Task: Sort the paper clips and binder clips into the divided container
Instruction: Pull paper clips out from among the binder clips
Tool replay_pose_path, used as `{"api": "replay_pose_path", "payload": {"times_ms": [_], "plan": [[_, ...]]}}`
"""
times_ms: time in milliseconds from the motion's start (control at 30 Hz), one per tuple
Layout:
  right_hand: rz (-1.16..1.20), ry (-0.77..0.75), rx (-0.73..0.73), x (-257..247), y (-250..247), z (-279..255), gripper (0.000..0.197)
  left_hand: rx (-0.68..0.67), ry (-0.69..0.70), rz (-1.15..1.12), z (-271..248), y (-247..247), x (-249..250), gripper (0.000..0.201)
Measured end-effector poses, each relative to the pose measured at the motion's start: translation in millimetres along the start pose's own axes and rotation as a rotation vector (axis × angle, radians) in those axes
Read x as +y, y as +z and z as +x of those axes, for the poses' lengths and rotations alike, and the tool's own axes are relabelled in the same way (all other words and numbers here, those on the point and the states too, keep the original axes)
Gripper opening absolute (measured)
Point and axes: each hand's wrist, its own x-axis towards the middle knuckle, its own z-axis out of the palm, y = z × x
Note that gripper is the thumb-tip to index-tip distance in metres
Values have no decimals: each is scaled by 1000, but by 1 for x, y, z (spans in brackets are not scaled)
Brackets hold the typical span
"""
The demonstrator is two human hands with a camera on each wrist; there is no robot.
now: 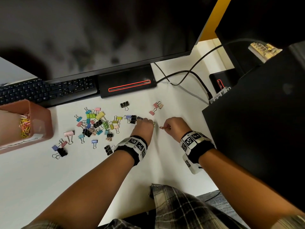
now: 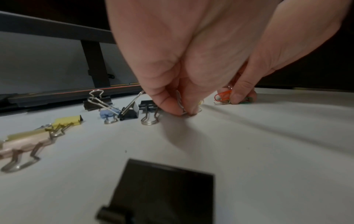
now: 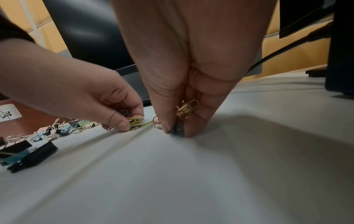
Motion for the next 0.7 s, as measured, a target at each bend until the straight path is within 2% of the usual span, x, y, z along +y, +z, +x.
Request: {"api": "replay_pose_path", "payload": {"times_ms": [100,233,367,433,533,633,700], "plan": [[18,-8,-3,0,6,-2,17,15,8,-53,-2,2,-5,35],[48,-14,19,-2,7,-1,15,94,-34,-308,-14,-3,-24,31],[57,-97,52,-34,-8,0,17,277,-126,-563,-50,-30,-62,19],[39,-193,65,-69,-17,5,17,385,-194,-608,-75,-48,-99,16],[27,-330,116,-134,-20,16,16,478,-312,-545,-108,-73,-170,16],[40,-467,114,-216,-3,31,17,494,-517,-483,-139,-92,-249,21],[36,-538,94,-270,13,39,18,471,-600,-478,-151,-101,-289,22]]}}
